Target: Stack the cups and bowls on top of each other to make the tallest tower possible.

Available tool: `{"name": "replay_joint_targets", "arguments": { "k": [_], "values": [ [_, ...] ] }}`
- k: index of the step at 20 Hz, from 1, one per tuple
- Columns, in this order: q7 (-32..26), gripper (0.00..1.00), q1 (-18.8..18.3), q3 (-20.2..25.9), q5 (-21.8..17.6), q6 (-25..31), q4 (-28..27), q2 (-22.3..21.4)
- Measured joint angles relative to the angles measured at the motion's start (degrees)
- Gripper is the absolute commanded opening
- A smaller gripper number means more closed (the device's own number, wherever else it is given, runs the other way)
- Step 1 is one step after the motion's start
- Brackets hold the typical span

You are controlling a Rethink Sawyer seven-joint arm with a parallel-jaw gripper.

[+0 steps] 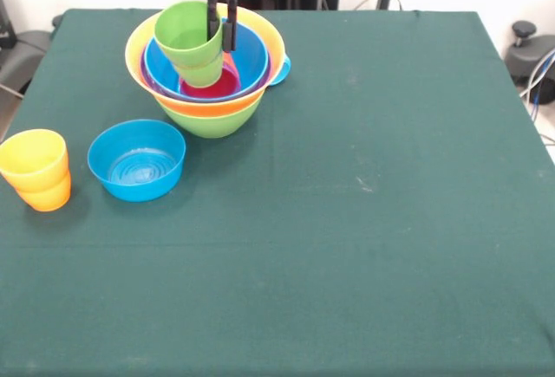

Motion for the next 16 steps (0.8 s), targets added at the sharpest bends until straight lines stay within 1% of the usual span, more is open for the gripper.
{"name": "replay_joint_targets", "arguments": {
  "k": [5,12,16],
  "values": [
    [0.0,0.00,0.0,0.0,1.8,2.4,0.0,-0.3],
    [0.0,0.00,0.1,-0.1,3.3,6.9,-0.5,-0.7],
    [0.0,0.00,0.3,-0.1,4.0,8.5,-1.5,-0.7]
  ]
}}
